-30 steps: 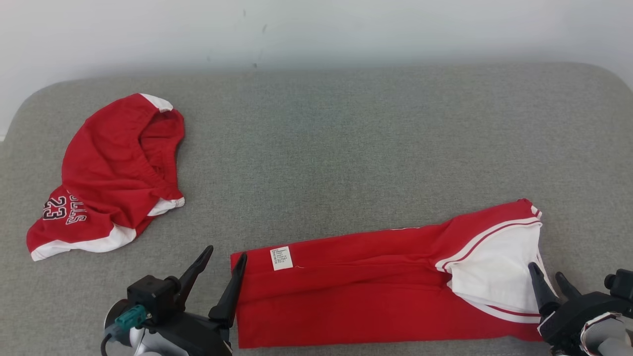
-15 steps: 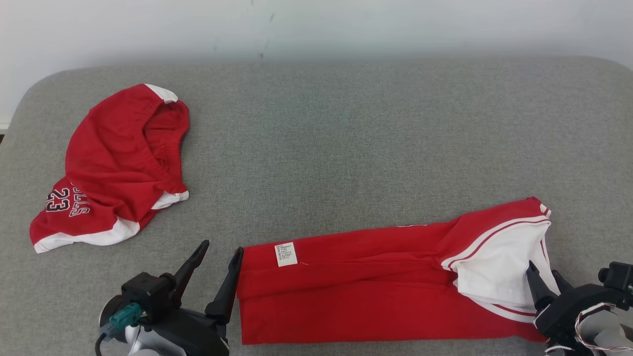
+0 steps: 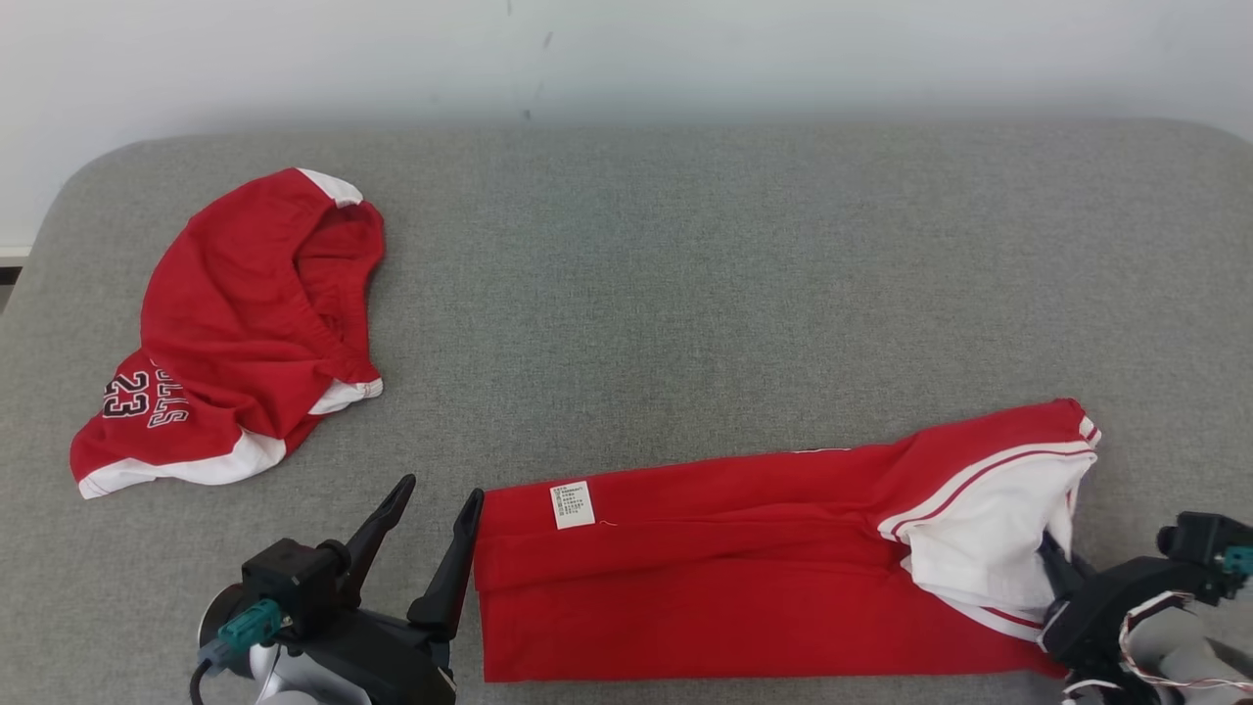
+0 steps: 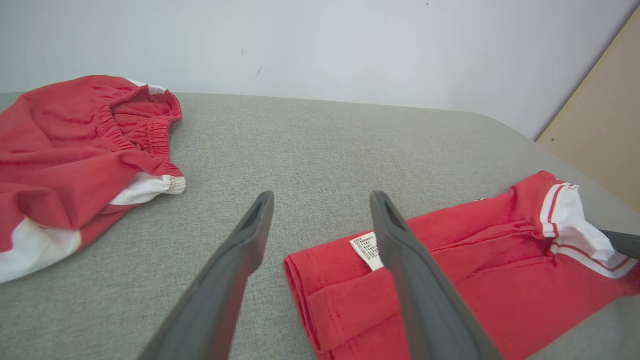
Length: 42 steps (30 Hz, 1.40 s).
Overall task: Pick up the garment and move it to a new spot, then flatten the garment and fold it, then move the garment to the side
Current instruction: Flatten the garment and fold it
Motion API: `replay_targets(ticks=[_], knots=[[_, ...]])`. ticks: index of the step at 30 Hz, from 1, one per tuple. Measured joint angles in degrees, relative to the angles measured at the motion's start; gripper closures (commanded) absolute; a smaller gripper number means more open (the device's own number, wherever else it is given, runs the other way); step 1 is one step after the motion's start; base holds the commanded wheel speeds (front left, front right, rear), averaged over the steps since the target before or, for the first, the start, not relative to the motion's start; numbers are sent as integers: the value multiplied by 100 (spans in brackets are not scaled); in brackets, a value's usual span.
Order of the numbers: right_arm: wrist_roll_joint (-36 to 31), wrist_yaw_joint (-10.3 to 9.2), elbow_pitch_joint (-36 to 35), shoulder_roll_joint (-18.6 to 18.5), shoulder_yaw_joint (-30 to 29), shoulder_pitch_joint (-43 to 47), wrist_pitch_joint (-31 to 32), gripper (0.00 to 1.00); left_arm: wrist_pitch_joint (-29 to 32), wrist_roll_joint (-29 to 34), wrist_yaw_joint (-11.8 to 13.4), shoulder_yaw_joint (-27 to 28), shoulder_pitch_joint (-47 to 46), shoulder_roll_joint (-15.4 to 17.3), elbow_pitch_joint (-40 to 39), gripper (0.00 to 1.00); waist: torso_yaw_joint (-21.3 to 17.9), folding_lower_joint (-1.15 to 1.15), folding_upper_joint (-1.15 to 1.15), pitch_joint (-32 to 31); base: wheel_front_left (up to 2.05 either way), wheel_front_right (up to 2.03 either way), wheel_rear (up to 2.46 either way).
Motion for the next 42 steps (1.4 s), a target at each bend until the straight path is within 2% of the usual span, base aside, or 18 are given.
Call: replay_targets(ticks=[3, 10, 23, 27, 35, 42], knots=[[0, 21, -2, 104, 14, -16, -4, 100, 0, -1, 1, 5, 1, -5, 0, 0, 0, 0, 0, -24, 0, 0, 0], [-2, 37, -31, 80, 2, -86, -142, 100, 0, -2, 27, 46, 52, -8, 7, 0, -59, 0, 0, -110, 0, 0, 0], [31, 40, 42, -453, -338, -170, -587, 100, 0, -2, 40, 55, 67, -52, -52, 0, -191, 0, 0, -208, 0, 0, 0], [-149, 40, 2, -591, -294, -232, -642, 100, 0, -2, 37, 37, 69, -83, -60, 0, -223, 0, 0, -232, 0, 0, 0], [-749, 40, -661, -564, 62, -339, -710, 100, 0, -2, 20, -10, 71, -149, -26, 0, -238, 0, 0, -336, 0, 0, 0], [-1307, 40, -1601, -673, 390, -119, -713, 100, 0, -3, -8, -10, 173, -164, 23, 0, -163, 0, 0, -497, 0, 0, 0]])
